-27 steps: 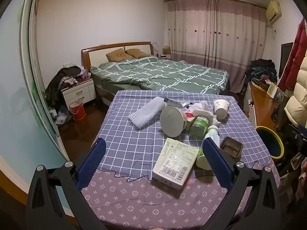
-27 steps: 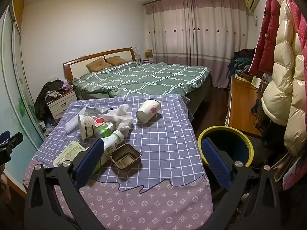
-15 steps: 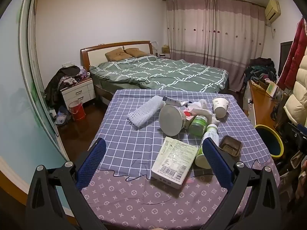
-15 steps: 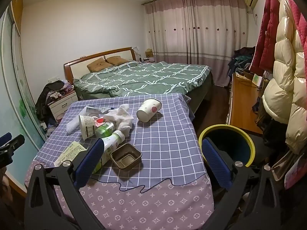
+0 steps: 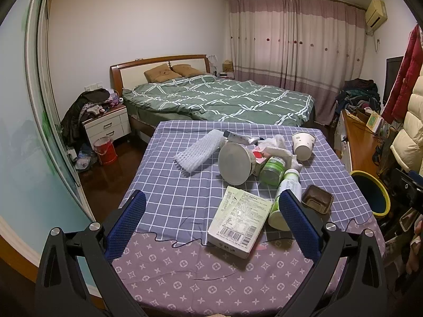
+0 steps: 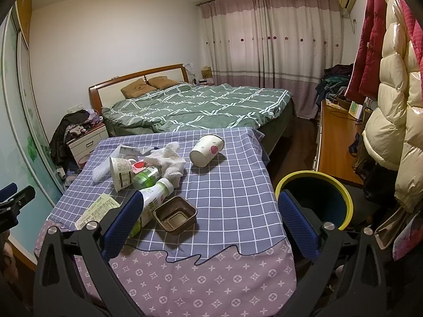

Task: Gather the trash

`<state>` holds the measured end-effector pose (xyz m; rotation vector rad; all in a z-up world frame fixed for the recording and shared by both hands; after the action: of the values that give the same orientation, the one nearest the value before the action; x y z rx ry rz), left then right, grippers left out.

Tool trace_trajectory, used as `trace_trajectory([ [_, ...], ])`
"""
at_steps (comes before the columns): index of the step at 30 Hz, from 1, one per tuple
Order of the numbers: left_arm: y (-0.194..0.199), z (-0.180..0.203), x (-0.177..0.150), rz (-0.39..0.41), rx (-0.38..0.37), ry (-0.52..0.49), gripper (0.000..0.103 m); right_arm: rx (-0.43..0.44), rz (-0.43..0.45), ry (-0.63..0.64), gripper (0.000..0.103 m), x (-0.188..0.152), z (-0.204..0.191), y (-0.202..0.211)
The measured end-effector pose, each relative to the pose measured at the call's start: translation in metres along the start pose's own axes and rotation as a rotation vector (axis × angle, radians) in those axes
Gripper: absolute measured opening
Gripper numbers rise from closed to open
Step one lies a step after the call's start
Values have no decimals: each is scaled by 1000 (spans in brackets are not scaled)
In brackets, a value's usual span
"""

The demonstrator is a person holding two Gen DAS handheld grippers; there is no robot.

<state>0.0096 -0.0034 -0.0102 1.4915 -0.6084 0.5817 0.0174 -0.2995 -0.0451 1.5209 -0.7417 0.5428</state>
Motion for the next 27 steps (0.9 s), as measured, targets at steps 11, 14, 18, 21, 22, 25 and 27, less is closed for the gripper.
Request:
trace_trajectory([
  [11,0,1,0,-1,-3,1,99,13,-8,1,97,-1,0,-3],
  [14,1,0,-1,-2,-6,1,99,15,-8,0,97,-1,0,-3],
  [18,0,1,-1,-2,-7,1,99,14,-9,0,97,-1,0,-4],
  [21,0,1,-1,-3,-7,2,99,14,-9,-1,97,-1,0,-3],
  [22,0,1,-1,-3,-6,2,99,15,-9,-1,97,-1,0,-3],
  [25,0,1,-1,-3,-6,2,99,17,-10,0,97,0,1,-2],
  [27,0,1,-1,-4,-7,3,99,17,-10,-1,97,0,1,-3],
])
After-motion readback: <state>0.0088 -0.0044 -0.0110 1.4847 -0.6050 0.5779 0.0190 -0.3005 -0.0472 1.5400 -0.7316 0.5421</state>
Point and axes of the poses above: each gripper's, at about its wrist camera, not at the fingertips, and y roughly against the way its jaws point, z to its right, x to its top, the point moved 1 cm from there along -y, roughly the way its jaws point, and after that the axes turned 14 degrees about -z, right-handed, at the moved point
